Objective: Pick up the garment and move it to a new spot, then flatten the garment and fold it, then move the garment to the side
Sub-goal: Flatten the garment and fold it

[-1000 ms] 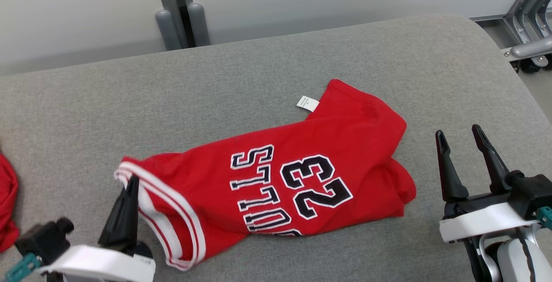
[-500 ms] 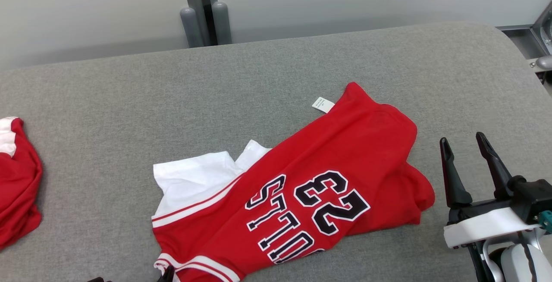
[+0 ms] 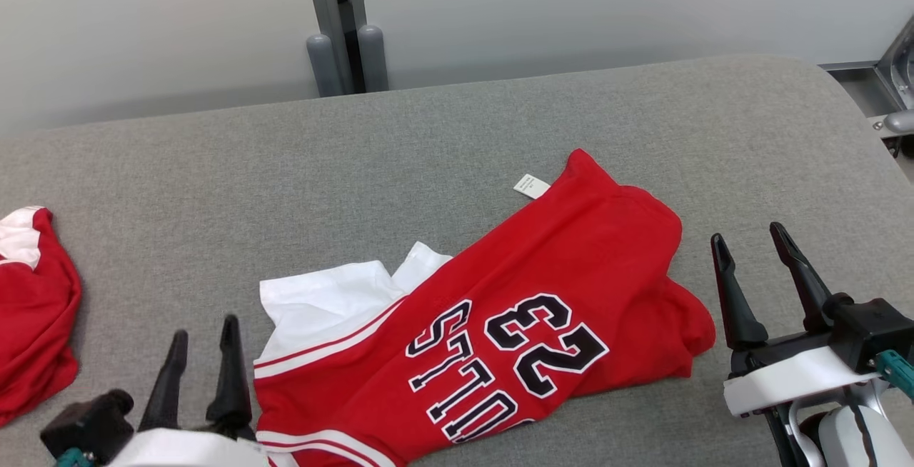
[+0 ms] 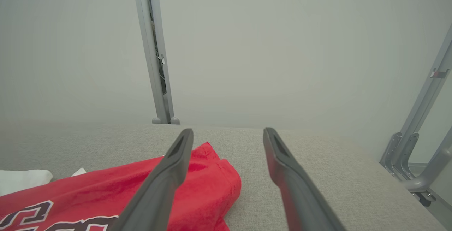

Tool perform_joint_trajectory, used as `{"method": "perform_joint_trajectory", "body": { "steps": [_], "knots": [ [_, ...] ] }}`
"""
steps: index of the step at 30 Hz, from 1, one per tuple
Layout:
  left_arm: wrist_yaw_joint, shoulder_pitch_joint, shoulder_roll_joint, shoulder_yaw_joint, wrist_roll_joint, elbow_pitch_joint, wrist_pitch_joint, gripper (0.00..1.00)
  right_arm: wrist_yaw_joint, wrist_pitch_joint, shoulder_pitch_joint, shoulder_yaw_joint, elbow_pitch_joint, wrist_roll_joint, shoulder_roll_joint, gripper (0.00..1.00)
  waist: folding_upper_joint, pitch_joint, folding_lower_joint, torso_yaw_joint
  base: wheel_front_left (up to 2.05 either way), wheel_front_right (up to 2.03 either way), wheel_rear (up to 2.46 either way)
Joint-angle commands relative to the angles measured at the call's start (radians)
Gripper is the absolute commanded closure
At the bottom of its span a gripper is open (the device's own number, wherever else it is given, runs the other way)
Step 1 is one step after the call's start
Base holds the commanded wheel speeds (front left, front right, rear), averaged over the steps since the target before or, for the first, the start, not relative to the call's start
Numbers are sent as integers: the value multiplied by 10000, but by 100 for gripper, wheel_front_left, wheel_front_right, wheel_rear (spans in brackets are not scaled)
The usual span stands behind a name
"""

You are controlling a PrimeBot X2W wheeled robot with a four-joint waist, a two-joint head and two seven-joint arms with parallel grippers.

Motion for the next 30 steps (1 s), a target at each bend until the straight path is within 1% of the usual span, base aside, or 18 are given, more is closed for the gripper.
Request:
{"method": "perform_joint_trajectory", "body": {
  "steps": [1, 2, 8, 11, 13, 16, 19, 22, 30],
  "knots": [
    [-48, -157, -38, 93, 165, -73, -39, 0, 1, -21, 50, -19, -49, 47, -88, 0, -1, -32, 0, -35, 0, 0, 0],
    [-169, -290, -220, 303, 556, -217, -45, 0, 1, -21, 55, 20, -81, 57, -85, 0, -1, -62, 0, -61, 0, 0, 0],
    [-1054, -439, -1807, 1516, 2472, -553, -49, 0, 1, -21, 284, 270, -156, 164, -43, 0, -1, -402, 0, -338, 0, 0, 0],
    [-1403, -301, -2282, 1809, 3722, -337, -49, 0, -1, -21, 527, 526, -96, 318, -17, 0, -1, -580, 0, -489, 0, 0, 0],
    [-1511, -186, -2434, 1836, 4588, -152, -49, 0, 1, -21, 660, 670, -92, 424, -46, 0, -1, -727, 0, -583, 0, 0, 0],
    [-1478, -5, -2680, 1979, 5420, 23, -50, 0, 1, -21, 908, 778, -162, 543, -70, 0, -1, -902, 0, -691, 0, 0, 0],
    [-1539, 217, -2883, 2169, 5744, 50, -51, 0, 1, -21, 1130, 818, -277, 572, -73, 0, -1, -1000, 0, -771, 0, 0, 0],
    [-1488, 366, -2969, 2325, 6052, 81, -51, 0, 1, -21, 1318, 733, -381, 567, -9, 0, -1, -1087, 0, -810, 0, 0, 0],
    [-1478, 501, -3047, 2377, 6231, 769, -52, 0, 1, -21, 1477, 864, -372, 268, 53, 0, -1, -1209, 0, -804, 0, 0, 0]
  ]
}}
